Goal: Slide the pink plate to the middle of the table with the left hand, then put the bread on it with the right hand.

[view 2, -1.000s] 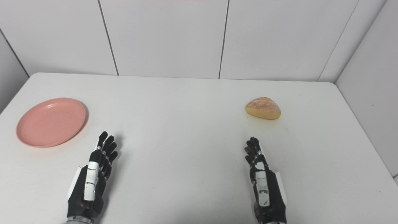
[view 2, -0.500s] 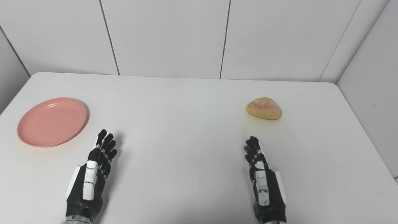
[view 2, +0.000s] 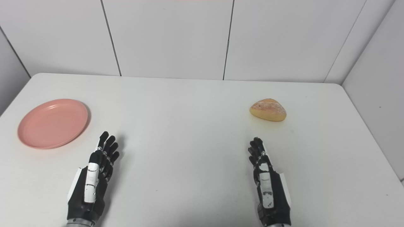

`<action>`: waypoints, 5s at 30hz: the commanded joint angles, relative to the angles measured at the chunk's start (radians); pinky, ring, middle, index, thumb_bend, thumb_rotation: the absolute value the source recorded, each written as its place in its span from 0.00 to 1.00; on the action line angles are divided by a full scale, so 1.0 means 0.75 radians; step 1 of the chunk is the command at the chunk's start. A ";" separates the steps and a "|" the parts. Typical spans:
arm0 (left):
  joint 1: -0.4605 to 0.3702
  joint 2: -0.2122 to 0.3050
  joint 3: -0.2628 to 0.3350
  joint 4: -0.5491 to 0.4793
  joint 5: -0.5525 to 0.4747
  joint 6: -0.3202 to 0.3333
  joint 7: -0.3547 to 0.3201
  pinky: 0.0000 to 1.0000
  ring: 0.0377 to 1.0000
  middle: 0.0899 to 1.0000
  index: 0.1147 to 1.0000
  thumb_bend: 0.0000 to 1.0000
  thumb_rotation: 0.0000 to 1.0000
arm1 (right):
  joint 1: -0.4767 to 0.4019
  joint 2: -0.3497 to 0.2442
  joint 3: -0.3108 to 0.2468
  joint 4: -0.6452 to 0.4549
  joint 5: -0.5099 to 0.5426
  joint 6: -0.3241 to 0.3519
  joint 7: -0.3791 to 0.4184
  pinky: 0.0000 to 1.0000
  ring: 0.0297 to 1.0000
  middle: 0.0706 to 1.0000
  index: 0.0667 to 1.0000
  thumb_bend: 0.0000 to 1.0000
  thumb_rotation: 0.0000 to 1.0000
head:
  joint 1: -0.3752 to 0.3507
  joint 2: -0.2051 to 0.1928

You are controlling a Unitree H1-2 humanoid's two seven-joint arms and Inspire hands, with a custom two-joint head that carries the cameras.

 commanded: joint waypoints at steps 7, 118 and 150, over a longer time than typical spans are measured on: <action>0.057 0.031 -0.005 -0.027 -0.004 -0.005 -0.012 1.00 1.00 1.00 1.00 0.68 1.00 | -0.025 0.009 0.001 -0.016 0.003 0.004 0.000 1.00 0.96 0.95 0.94 0.89 1.00 | -0.008 -0.002; -0.139 -0.003 -0.071 0.242 -0.031 -0.229 0.099 1.00 0.98 0.98 1.00 0.78 0.87 | -0.041 -0.111 -0.082 0.266 0.173 -0.195 0.155 1.00 1.00 1.00 1.00 0.86 1.00 | 0.344 -0.354; -0.641 0.394 0.275 0.186 -0.245 0.104 0.018 0.87 0.92 0.91 0.93 0.98 0.98 | -0.011 -0.114 -0.088 0.208 0.183 -0.137 0.144 1.00 1.00 0.99 0.96 0.86 1.00 | 0.397 -0.328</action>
